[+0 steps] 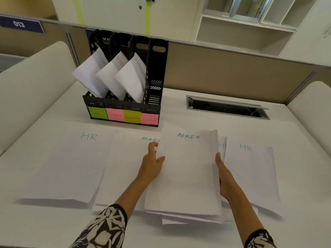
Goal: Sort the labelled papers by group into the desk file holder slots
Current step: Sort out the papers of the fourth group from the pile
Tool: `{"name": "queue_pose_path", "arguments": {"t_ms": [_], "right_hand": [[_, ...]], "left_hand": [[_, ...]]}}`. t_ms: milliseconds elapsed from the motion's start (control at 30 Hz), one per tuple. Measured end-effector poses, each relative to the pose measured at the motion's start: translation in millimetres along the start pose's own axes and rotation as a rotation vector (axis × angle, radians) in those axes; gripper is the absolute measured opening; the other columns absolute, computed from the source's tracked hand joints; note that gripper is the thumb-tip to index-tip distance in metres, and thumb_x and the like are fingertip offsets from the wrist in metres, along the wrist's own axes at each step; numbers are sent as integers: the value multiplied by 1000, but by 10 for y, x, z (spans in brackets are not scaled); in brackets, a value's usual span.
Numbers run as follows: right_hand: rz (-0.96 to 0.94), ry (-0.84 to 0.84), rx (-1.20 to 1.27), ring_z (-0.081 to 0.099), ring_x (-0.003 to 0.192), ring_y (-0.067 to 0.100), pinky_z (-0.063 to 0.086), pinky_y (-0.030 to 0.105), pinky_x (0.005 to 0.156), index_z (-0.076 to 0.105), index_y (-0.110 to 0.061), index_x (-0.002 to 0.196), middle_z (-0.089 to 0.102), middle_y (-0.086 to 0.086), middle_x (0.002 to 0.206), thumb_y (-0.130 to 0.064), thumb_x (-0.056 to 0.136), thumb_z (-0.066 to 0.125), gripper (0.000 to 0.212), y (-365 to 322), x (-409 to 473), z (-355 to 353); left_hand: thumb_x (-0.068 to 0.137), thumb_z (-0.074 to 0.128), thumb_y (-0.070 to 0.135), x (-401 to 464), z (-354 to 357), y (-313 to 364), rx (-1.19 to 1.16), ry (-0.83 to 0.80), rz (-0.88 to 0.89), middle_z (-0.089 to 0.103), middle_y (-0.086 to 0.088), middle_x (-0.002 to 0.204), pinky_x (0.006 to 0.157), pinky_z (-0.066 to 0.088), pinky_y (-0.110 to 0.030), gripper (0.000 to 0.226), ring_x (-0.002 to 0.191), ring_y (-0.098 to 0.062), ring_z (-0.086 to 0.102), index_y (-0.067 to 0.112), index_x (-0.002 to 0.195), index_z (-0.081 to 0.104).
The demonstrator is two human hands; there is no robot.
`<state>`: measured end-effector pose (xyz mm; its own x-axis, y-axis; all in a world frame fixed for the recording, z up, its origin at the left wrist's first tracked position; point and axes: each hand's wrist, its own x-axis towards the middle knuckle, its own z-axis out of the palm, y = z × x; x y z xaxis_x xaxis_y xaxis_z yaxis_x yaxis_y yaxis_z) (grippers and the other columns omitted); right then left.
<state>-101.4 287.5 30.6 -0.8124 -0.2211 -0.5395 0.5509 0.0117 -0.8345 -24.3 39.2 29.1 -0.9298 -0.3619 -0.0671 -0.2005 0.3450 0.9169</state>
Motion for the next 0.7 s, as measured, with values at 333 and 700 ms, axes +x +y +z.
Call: {"name": "queue_pose_path", "arguments": {"t_ms": [333,700], "right_hand": [[-29,-26,-133,70,93,35,58,51,77,60,-13,116,73,12,104,-15,81,72,38,274,-116,12],[-39,92,-231,65,96,37,53,54,87,54,-11,122,68,15,109,-15,86,66,38,415,-154,172]], "left_hand": [[85,64,33,9,-495,-282,611,319,-238,44,-16,132,88,43,-46,54,117,-37,42,12,131,44],[94,51,36,44,-902,-605,478,203,-249,62,-17,120,88,44,-39,43,113,-36,56,4,123,55]]}}
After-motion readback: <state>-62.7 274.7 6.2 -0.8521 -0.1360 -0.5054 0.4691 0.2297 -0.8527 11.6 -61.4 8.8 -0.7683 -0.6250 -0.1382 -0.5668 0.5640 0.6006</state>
